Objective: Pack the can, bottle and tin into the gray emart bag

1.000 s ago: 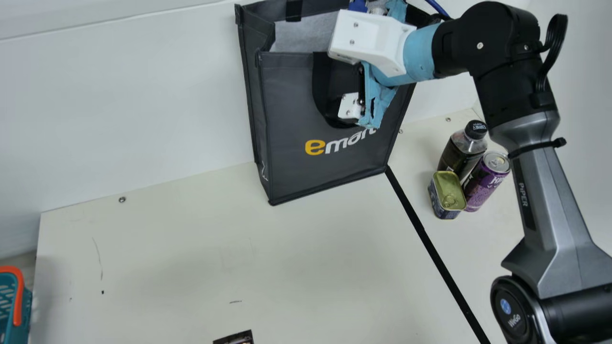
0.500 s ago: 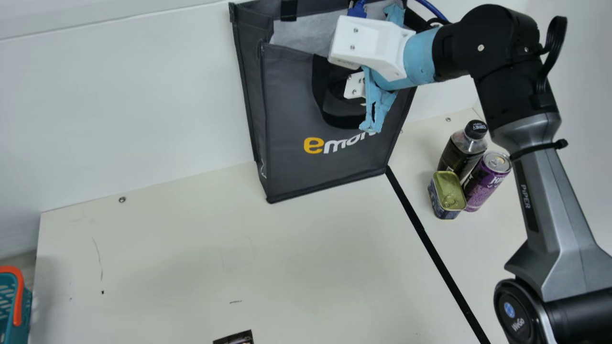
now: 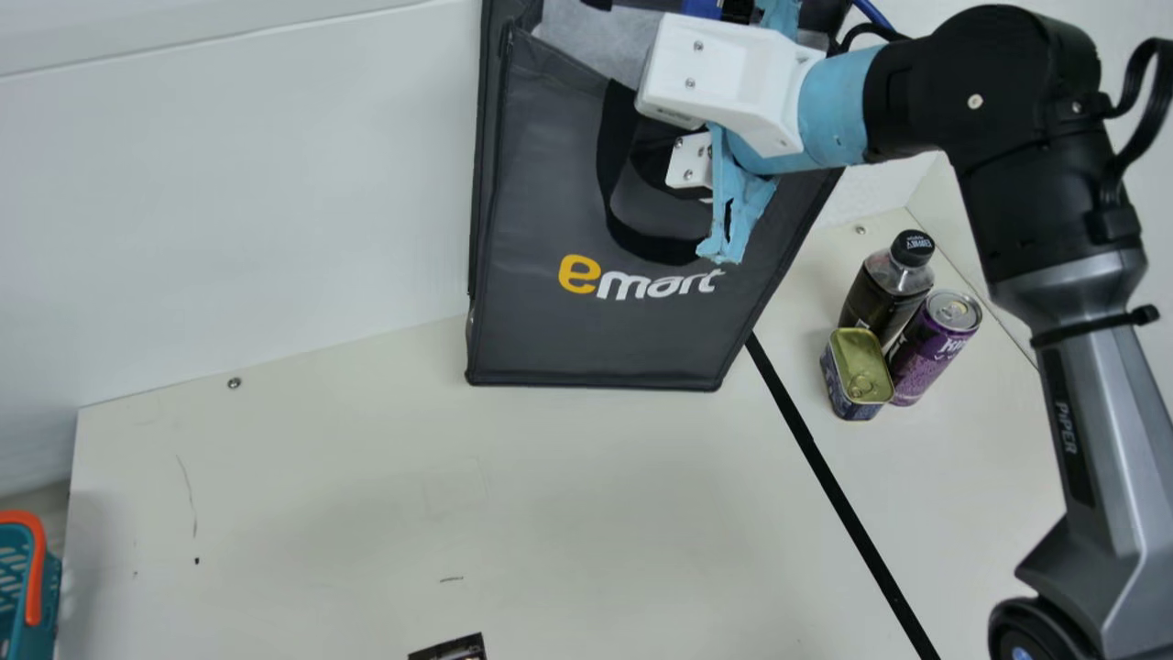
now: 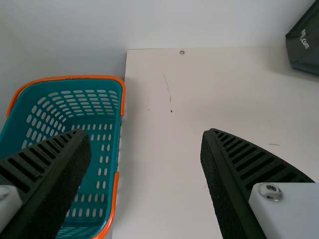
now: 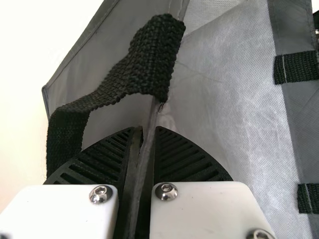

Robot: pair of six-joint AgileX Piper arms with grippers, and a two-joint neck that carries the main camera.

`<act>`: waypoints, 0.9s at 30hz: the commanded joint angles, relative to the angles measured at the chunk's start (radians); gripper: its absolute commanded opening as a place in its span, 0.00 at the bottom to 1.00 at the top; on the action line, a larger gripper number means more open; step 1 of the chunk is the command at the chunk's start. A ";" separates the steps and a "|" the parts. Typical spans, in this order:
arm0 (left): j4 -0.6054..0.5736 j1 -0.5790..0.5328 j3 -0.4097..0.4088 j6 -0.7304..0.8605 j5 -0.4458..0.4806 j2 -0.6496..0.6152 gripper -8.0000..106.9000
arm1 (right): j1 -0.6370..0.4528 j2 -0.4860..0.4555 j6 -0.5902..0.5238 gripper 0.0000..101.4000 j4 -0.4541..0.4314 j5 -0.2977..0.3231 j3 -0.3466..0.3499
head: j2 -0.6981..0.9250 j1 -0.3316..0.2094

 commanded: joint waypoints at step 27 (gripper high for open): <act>0.000 0.000 0.000 0.000 0.000 0.000 0.85 | 0.134 -0.274 0.104 0.00 -0.100 -0.001 0.191 | -0.001 -0.023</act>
